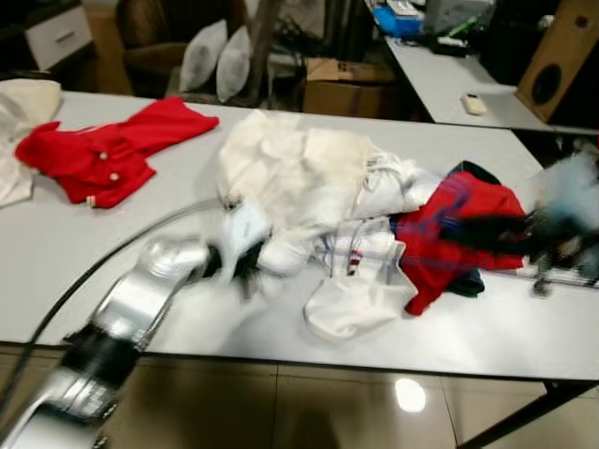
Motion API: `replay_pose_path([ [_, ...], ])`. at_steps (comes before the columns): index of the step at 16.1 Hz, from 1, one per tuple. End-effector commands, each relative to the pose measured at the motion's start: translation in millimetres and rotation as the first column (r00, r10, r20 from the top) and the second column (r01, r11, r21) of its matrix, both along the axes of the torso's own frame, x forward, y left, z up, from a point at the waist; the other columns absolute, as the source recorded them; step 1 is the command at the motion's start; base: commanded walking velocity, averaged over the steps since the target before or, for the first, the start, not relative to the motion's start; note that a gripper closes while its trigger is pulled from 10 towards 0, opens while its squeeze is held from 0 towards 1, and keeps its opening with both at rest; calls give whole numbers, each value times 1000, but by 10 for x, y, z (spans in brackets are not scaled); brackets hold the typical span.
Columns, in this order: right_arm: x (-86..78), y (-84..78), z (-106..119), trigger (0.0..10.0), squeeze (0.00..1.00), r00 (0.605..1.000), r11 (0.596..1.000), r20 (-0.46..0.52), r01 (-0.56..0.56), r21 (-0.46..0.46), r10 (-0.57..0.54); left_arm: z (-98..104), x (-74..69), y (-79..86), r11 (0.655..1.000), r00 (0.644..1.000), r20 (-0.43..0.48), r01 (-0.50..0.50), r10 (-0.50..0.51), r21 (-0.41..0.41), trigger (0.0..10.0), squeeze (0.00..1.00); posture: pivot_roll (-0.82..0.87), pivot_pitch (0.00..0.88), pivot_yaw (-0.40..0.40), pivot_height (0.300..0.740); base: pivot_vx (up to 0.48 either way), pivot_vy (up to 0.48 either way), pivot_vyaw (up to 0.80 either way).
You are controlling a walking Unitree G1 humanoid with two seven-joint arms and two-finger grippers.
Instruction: Hang hanger
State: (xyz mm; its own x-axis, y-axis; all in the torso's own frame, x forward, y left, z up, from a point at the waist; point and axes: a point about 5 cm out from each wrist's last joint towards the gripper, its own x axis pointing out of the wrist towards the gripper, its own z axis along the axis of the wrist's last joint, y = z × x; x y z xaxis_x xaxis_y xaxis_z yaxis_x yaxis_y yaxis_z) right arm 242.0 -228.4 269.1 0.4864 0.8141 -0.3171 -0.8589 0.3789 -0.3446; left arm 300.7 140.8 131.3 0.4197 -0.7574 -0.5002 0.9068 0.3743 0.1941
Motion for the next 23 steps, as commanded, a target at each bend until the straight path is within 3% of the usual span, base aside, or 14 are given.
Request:
replay_pose_path([
  [1, -23, 70, 128, 10000, 0, 998, 997, 56, -25, 76, 21, 68, -73, -176, 994, 994, 22, 104, -104, -20, 10000, 1000, -179, 0, -34, 740, 0, 0, 0],
  [3, -30, 131, 50, 10000, 0, 999, 994, 28, -24, 110, 21, 163, -84, -222, 992, 993, 55, 106, -102, -72, 10000, 1000, -167, 0, -46, 740, 0, 0, 0],
  [6, -24, 184, 50, 10000, 0, 1000, 980, 18, -7, 198, 4, 270, -97, -142, 986, 996, 61, 74, -65, -150, 10000, 1000, -162, 0, -47, 740, 0, 0, 0],
  [10, 142, 248, -20, 10000, 0, 993, 959, 21, 103, 264, -113, 385, -113, -18, 978, 998, 51, 47, -38, -202, 10000, 1000, -154, 0, -43, 740, 0, 0, 0],
  [12, 35, 268, 70, 10000, 0, 999, 934, 12, 44, 355, -52, 566, -191, 54, 939, 995, 58, 99, -85, -329, 10000, 1000, -158, 0, -37, 740, 0, 0, 0],
  [13, 0, 220, 144, 10000, 0, 999, 919, 17, 25, 393, -35, 639, -183, 101, 920, 995, 75, 90, -66, -382, 10000, 1000, -158, 0, -33, 740, 0, 0, 0],
  [15, 42, 113, 250, 10000, 0, 995, 897, 39, 67, 437, -93, 718, -13, 213, 919, 986, 132, -40, 99, -393, 10000, 976, -149, 0, -33, 740, 0, 0, 0],
  [16, 70, 68, 125, 10000, 0, 989, 931, 9, 138, 339, -150, 832, 158, 350, 874, 938, 188, -180, 291, -451, 10000, 816, -154, 0, -33, 740, 0, 0, 0],
  [17, 72, 56, 29, 10000, 0, 985, 949, -11, 168, 265, -171, 878, 212, 414, 843, 912, 196, -227, 359, -488, 10000, 816, -155, 0, -33, 740, 0, 0, 0],
  [19, 32, 87, -133, 10000, 0, 985, 970, -60, 170, 173, -162, 985, 225, 463, 785, 893, 189, -237, 408, -572, 10000, 780, -158, 0, -34, 740, 0, 0, 0],
  [20, -32, 94, -202, 10000, 0, 986, 981, -96, 148, 128, -136, 1018, 195, 463, 766, 905, 179, -206, 386, -609, 10000, 776, -159, 0, -32, 740, 0, 0, 0],
  [21, -60, 57, -216, 10000, 0, 983, 983, -114, 152, 101, -141, 989, 156, 447, 781, 924, 167, -183, 344, -597, 10000, 773, -159, 0, -29, 740, 0, 0, 0],
  [22, -82, -9, -251, 10000, 0, 978, 985, -129, 168, 37, -162, 916, 134, 441, 834, 931, 189, -173, 312, -524, 10000, 776, -158, 0, -27, 740, 0, 0, 0],
  [23, -178, -130, -351, 10000, 0, 969, 981, -177, 153, -122, -173, 822, 135, 465, 885, 933, 209, -184, 295, -427, 10000, 769, -164, 0, -28, 740, 0, 0, 0],
])
